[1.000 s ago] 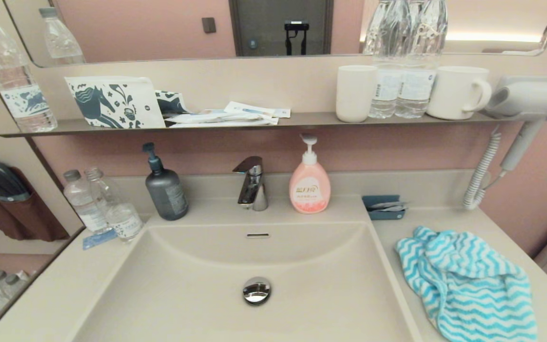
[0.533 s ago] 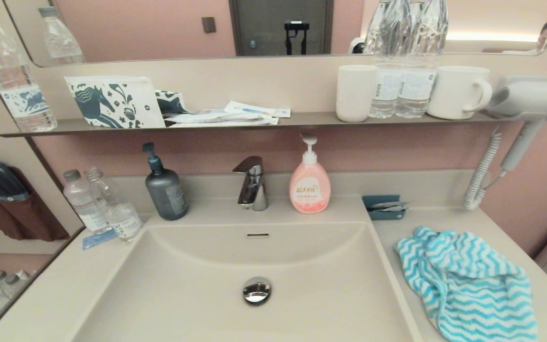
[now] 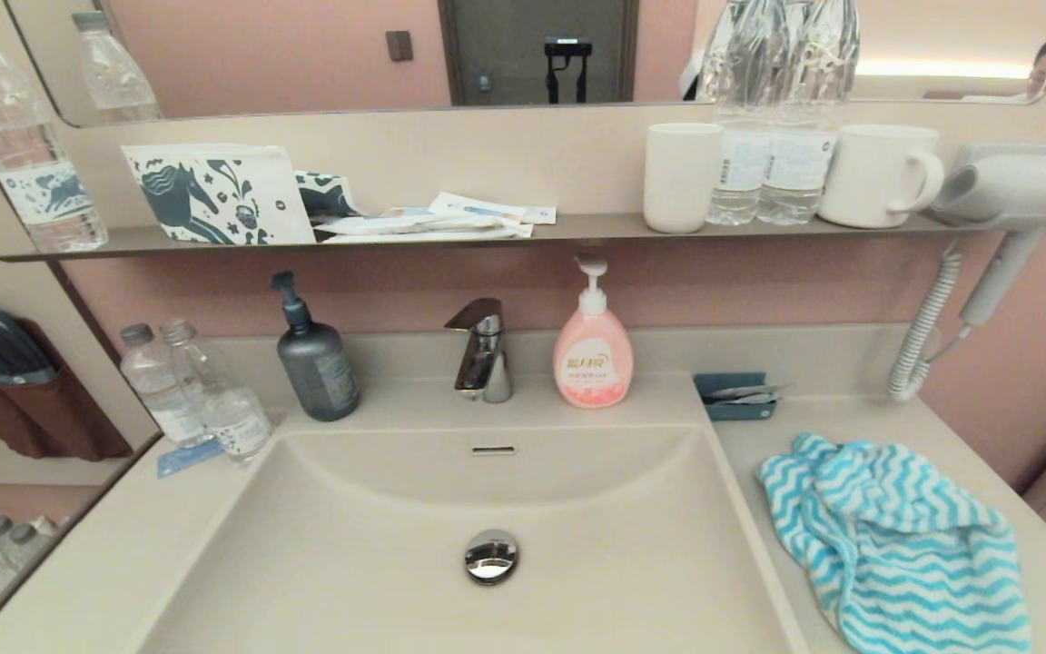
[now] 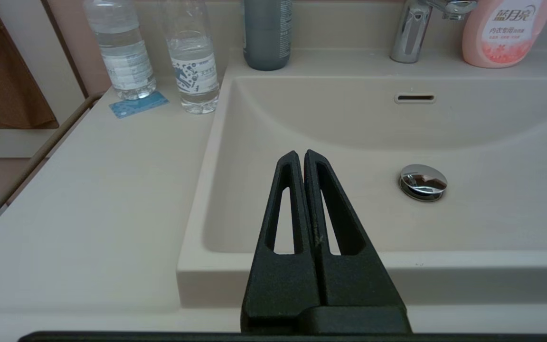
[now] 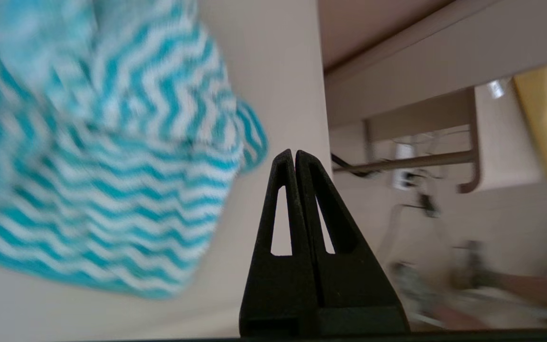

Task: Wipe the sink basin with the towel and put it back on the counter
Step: Pick up the cloth

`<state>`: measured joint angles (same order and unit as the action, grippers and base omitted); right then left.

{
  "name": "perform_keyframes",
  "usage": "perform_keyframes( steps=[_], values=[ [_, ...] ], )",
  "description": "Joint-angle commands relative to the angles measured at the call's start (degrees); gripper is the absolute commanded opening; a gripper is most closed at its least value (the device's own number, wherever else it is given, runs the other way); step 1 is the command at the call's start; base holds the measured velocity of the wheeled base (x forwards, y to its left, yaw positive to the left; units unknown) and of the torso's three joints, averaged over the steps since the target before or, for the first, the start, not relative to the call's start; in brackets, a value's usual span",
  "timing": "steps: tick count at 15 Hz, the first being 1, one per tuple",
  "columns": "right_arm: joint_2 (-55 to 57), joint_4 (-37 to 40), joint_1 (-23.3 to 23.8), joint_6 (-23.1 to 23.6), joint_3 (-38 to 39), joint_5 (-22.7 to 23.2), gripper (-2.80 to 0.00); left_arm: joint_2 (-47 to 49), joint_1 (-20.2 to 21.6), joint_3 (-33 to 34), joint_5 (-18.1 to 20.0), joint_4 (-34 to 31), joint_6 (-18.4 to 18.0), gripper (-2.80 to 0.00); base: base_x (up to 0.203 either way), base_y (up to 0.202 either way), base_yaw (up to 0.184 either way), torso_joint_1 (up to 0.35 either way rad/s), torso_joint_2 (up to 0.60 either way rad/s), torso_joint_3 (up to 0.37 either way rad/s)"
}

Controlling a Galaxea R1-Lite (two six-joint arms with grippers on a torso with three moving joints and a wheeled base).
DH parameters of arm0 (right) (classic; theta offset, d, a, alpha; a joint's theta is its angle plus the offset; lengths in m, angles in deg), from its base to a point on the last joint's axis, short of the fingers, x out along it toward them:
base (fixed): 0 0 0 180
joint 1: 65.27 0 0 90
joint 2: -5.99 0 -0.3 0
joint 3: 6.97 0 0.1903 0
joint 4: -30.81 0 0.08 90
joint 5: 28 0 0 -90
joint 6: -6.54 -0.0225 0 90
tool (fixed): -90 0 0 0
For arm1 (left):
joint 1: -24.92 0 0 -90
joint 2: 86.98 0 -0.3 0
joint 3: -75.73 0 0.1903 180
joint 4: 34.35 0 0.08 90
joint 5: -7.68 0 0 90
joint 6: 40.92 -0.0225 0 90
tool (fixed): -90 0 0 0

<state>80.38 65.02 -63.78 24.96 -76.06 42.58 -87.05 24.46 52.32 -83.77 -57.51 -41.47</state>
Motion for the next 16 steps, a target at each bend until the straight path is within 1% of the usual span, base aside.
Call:
perform_keyframes(
  steps=[1, 3, 6, 8, 9, 10, 11, 14, 15, 16],
  values=[
    [5.5, 4.7, -1.5, 4.5, -2.0, -0.1, -2.80, 0.1, 0.0, 0.0, 0.0, 0.0, 0.0, -2.80, 0.000, 0.000, 0.000, 0.000, 0.00, 0.000],
    [7.1, 12.9, -2.0, 7.4, -5.2, 0.4, -2.80, 0.1, 0.0, 0.0, 0.0, 0.0, 0.0, -2.80, 0.000, 0.000, 0.000, 0.000, 0.00, 0.000],
    [9.0, 19.6, -1.6, 9.5, -10.8, 3.5, -2.80, 0.1, 0.0, 0.0, 0.0, 0.0, 0.0, -2.80, 0.000, 0.000, 0.000, 0.000, 0.00, 0.000],
    [9.3, 25.6, 0.2, 12.4, -14.4, 4.0, -2.80, 0.1, 0.0, 0.0, 0.0, 0.0, 0.0, -2.80, 0.000, 0.000, 0.000, 0.000, 0.00, 0.000],
    [10.3, 26.4, 0.7, 13.0, -15.3, 4.0, -2.80, 0.1, 0.0, 0.0, 0.0, 0.0, 0.0, -2.80, 0.000, 0.000, 0.000, 0.000, 0.00, 0.000],
    [11.0, 26.5, 1.7, 14.9, -15.5, 4.0, 0.00, 0.1, 0.0, 0.0, 0.0, 0.0, 0.0, -2.80, 0.000, 0.000, 0.000, 0.000, 0.00, 0.000],
    [11.7, 26.4, 2.6, 17.0, -15.5, 3.9, 0.00, 0.1, 0.0, 0.0, 0.0, 0.0, 0.0, -2.80, 0.000, 0.000, 0.000, 0.000, 0.00, 0.000],
    [14.3, 23.9, 3.2, 17.3, -15.4, 4.2, 0.00, 0.1, 0.0, 0.0, 0.0, 0.0, 0.0, -2.80, 0.000, 0.000, 0.000, 0.000, 0.00, 0.000],
    [15.1, 23.5, 3.3, 17.5, -15.4, 5.5, 0.00, 0.1, 0.0, 0.0, 0.0, 0.0, 0.0, -2.80, 0.000, 0.000, 0.000, 0.000, 0.00, 0.000],
    [16.6, 23.2, 3.5, 17.6, -15.6, 8.1, 0.00, 0.1, 0.0, 0.0, 0.0, 0.0, 0.0, -2.80, 0.000, 0.000, 0.000, 0.000, 0.00, 0.000]
  ],
)
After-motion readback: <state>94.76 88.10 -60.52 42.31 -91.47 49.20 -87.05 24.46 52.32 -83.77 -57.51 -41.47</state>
